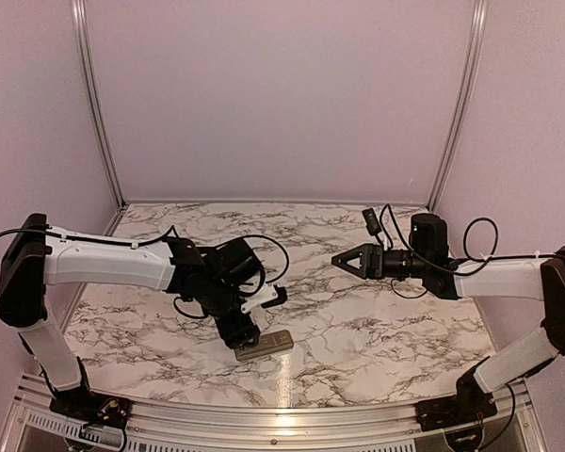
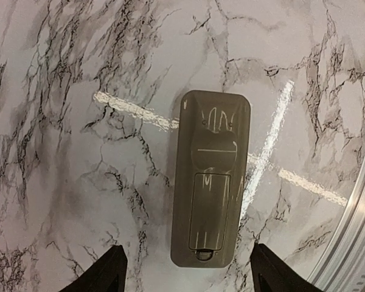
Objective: Load the batteries into the remote control
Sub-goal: Pick up the remote control from the center of the board.
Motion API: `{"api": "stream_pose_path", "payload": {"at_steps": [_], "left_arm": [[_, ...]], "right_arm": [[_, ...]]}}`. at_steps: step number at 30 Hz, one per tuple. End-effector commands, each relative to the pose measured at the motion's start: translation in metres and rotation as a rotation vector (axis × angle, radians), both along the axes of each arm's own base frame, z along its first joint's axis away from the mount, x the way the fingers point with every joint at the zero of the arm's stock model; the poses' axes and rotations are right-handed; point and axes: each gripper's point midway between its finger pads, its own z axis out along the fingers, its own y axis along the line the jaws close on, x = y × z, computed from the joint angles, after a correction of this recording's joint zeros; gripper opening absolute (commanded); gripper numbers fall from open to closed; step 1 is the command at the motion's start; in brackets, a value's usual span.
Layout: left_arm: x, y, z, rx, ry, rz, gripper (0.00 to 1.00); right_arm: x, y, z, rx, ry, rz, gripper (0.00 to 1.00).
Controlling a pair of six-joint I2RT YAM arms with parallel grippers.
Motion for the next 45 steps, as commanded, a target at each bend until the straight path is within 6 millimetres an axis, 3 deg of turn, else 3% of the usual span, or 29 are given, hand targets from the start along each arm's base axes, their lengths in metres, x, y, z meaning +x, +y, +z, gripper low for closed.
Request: {"api": "stream_pose_path", "payload": {"at_steps": [1,14,20,24,30,34,37,45], "left_arm": [[-0.018,-0.011,-0.023,-0.021,0.093,-0.068,0.74],[-0.01,-0.006,-0.065,0.117,0.077,-0.06,0.73],[-0.012,-0.004,-0.073,0.14,0.092,-0.067,0.6],[-0.011,-0.006,-0.065,0.122,0.079,-0.067,0.47],[-0.002,-0.023,-0.023,-0.031,0.046,-0.056,0.39],[0.006,-0.035,0.024,-0.203,0.026,-0.046,0.37],[0.005,-0.045,0.068,-0.368,0.03,-0.061,0.37],[-0.009,-0.055,0.179,-0.759,0.007,-0.155,0.38]], "right_arm": [[-0.004,-0.001,0.019,0.047,-0.067,0.019,0.9],[-0.004,-0.001,0.017,0.04,-0.064,0.019,0.9],[-0.004,-0.001,0.018,0.041,-0.066,0.023,0.9],[-0.004,-0.001,0.021,0.04,-0.083,0.026,0.9],[0.001,0.0,0.034,0.038,-0.127,0.02,0.9],[0.004,0.002,0.049,0.061,-0.168,0.019,0.9],[0.0,0.006,0.073,0.127,-0.233,0.063,0.9],[-0.06,0.041,0.15,0.298,-0.506,0.312,0.89]]}}
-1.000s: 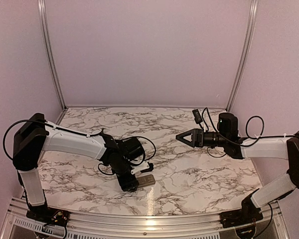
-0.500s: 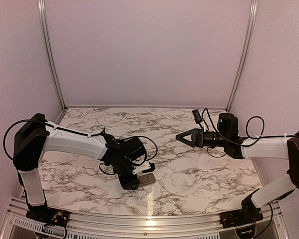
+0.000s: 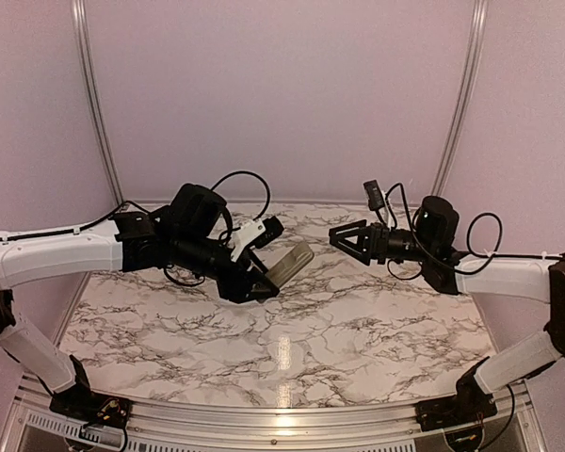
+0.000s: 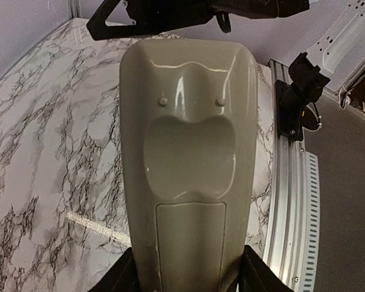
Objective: Load the batteries into the remote control
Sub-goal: Pick up the remote control from the center of the board, then pass from the left arm to the right
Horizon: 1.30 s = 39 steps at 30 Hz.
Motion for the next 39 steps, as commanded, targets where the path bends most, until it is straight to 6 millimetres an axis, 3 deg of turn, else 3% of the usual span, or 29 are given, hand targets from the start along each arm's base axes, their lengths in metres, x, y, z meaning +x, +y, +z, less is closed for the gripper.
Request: {"api": "stream_pose_path", "payload": {"at_steps": [1,5,9,17,25,32,35,39], "left_arm": [[-0.02,-0.015,0.065,-0.261,0.001,-0.103,0.38],[-0.033,-0.016,0.099,-0.397,0.002,-0.156,0.38],[-0.039,-0.014,0.115,-0.482,0.0,-0.172,0.38],[-0.038,-0.01,0.12,-0.515,-0.018,-0.148,0.38],[-0.032,-0.006,0.12,-0.519,-0.048,-0.101,0.39],[-0.029,-0.007,0.114,-0.506,-0.045,-0.092,0.39],[-0.029,-0.008,0.111,-0.501,-0.041,-0.093,0.39],[-0.027,-0.007,0.108,-0.492,-0.039,-0.078,0.46]], "right_arm": [[-0.05,0.021,0.08,0.152,-0.281,0.182,0.89],[-0.072,0.034,0.105,0.2,-0.364,0.25,0.89],[-0.086,0.043,0.119,0.229,-0.402,0.305,0.88],[-0.088,0.066,0.119,0.229,-0.355,0.333,0.84],[-0.084,0.077,0.116,0.242,-0.289,0.35,0.75],[-0.085,0.081,0.115,0.243,-0.28,0.371,0.59],[-0.086,0.081,0.115,0.246,-0.278,0.384,0.46],[-0.088,0.082,0.117,0.25,-0.285,0.406,0.35]]}}
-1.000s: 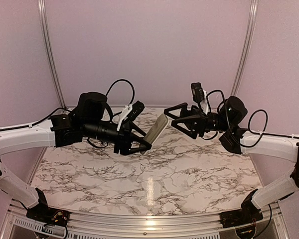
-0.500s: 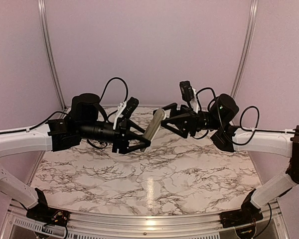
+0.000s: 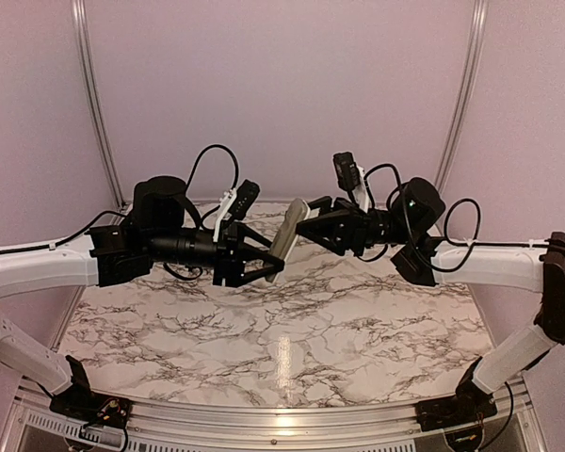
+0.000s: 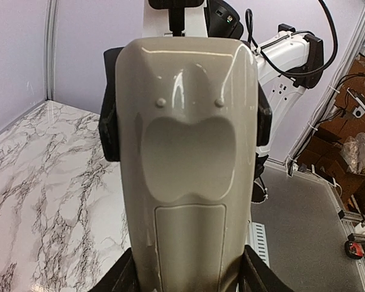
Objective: Load the batteries into the remote control
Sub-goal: Pass from the left arm to the right
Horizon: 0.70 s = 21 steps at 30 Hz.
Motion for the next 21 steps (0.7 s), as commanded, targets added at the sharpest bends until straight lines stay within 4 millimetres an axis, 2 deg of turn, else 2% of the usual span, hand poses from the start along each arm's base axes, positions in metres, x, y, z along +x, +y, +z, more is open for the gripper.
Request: {"api": "stream_pose_path", "payload": {"at_steps": [1,7,9,14,18,21], "left_arm": [[0.001,0.003,0.006,-0.025,-0.043,0.008,0.5],[0.012,0.017,0.0,0.003,-0.02,0.08,0.82],[0.017,0.027,0.0,0.012,-0.022,0.124,0.97],[0.039,0.06,0.002,0.026,-0.032,0.297,0.99],[0.066,0.093,0.0,0.04,-0.027,0.489,0.99],[0.091,0.118,-0.015,0.097,0.023,0.651,0.99]], "right_arm": [[-0.008,0.002,0.017,0.023,-0.019,0.054,0.32],[0.001,0.007,0.009,-0.045,-0.011,0.015,0.22],[0.01,0.009,0.004,-0.087,-0.004,-0.025,0.21],[0.048,0.014,-0.026,-0.27,0.031,-0.18,0.16],[0.076,0.017,-0.068,-0.478,0.089,-0.293,0.14],[0.093,0.015,-0.097,-0.616,0.121,-0.355,0.13]]}}
